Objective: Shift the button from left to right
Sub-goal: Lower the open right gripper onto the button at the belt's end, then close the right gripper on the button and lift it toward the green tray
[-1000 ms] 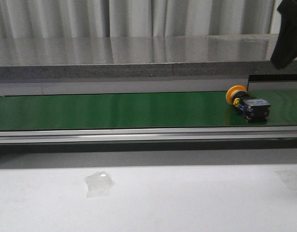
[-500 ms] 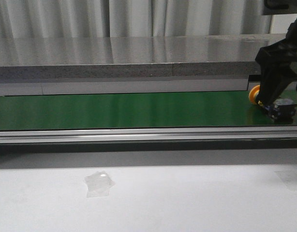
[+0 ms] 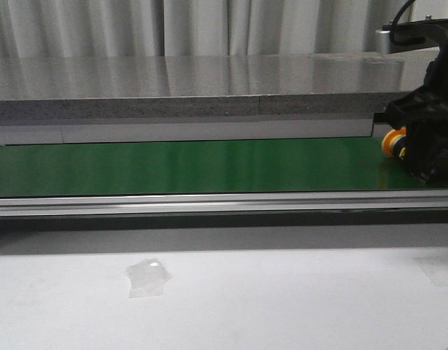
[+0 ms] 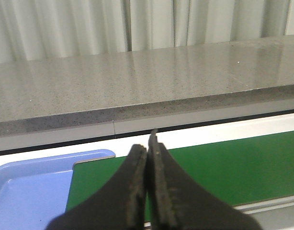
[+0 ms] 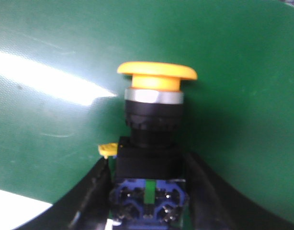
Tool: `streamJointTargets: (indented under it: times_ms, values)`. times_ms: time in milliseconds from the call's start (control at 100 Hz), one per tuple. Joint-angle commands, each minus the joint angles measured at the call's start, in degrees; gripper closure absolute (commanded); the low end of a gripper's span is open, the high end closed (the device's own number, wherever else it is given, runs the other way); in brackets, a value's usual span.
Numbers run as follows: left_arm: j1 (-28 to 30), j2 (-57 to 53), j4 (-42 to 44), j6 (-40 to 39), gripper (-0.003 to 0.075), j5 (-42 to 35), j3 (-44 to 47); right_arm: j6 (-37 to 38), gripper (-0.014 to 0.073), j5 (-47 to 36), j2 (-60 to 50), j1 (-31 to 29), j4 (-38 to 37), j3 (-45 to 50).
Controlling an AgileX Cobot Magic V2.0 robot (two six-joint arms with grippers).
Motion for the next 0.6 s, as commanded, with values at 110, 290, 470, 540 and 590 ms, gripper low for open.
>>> streamJointTargets:
  times_ms: [110,290,470,540,590]
  values:
    - [-0.4,0.5,-1.2,-0.6,0.0740,-4.1,-1.6,0.0,0.0429,4.8,-1.3,0.1,1.3,-4.9]
    - [-0.4,0.5,-1.2,-0.6,0.0740,-4.1,-1.6,0.0,0.0429,10.1,-2.7,0.1,0.7,-11.3]
    - [-0.4,0.5,-1.2,-0.6,0.0740,-4.1,-1.6,0.0,0.0429,10.6,-4.7,-1.0,-3.3,-15.8]
    - [-0.4,0.5,-1.2,-0.6,0.0740,-4.1,-1.6,0.0,0.0429,10.6,-4.7,-2.9,-3.8,-16.5]
    - [-0.4,0.5,-1.2,-0.6,0.0740,-4.1,-1.6,0.0,0.0429,10.4,-4.7,-4.7,-3.8,-16.5]
